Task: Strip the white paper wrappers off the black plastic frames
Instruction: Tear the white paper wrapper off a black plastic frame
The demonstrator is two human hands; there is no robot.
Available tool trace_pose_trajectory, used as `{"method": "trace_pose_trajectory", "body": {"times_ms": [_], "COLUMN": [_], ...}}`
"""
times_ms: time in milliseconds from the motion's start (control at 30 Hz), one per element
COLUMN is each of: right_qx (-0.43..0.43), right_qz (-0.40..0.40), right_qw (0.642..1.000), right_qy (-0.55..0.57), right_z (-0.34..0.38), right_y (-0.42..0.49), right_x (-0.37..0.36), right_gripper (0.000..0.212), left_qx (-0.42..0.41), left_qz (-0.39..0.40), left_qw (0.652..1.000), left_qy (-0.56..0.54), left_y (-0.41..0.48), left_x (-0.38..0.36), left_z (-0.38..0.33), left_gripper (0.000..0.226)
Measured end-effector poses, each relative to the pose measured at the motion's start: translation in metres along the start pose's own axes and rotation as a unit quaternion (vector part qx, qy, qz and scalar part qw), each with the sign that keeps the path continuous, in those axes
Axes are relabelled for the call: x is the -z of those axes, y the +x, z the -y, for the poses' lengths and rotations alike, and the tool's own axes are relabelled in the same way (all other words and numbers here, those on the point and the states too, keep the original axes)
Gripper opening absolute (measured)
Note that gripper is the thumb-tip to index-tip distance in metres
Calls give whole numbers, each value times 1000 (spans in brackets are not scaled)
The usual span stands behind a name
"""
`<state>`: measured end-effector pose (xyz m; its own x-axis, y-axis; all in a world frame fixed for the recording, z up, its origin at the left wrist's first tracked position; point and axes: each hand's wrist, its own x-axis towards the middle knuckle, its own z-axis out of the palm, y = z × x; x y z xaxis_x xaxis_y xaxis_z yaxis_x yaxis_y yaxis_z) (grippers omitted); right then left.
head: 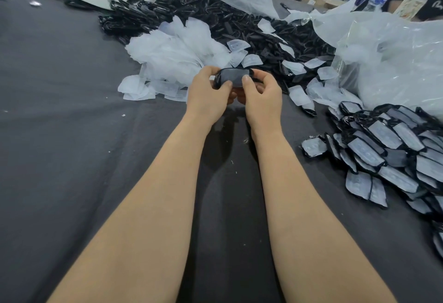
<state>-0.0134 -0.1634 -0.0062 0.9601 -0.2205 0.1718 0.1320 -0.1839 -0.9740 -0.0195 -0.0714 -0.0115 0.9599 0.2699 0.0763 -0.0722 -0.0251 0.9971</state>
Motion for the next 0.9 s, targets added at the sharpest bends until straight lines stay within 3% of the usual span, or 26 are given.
{"method": "trace_pose_trajectory", "body": {"times_ms": [200,700,900], "right_qx": [4,14,27], "right_qz": [-14,-10,-10], "right_qw": [1000,1000,1000], "right_qy": [2,-1,3], "right_z": [-1,-1,-3], "right_y": [1,0,1], "right_x": [0,0,2], "right_gripper": [9,17,7], "left_qx": [-14,-10,-14], "left_qz": [11,-4,4], "left_qw": [1000,1000,999], "left_qy": [12,19,29], "left_y": [1,3,2], "left_x": [0,-2,-1], "left_z": [1,3,3], "left_gripper": [16,12,12]}}
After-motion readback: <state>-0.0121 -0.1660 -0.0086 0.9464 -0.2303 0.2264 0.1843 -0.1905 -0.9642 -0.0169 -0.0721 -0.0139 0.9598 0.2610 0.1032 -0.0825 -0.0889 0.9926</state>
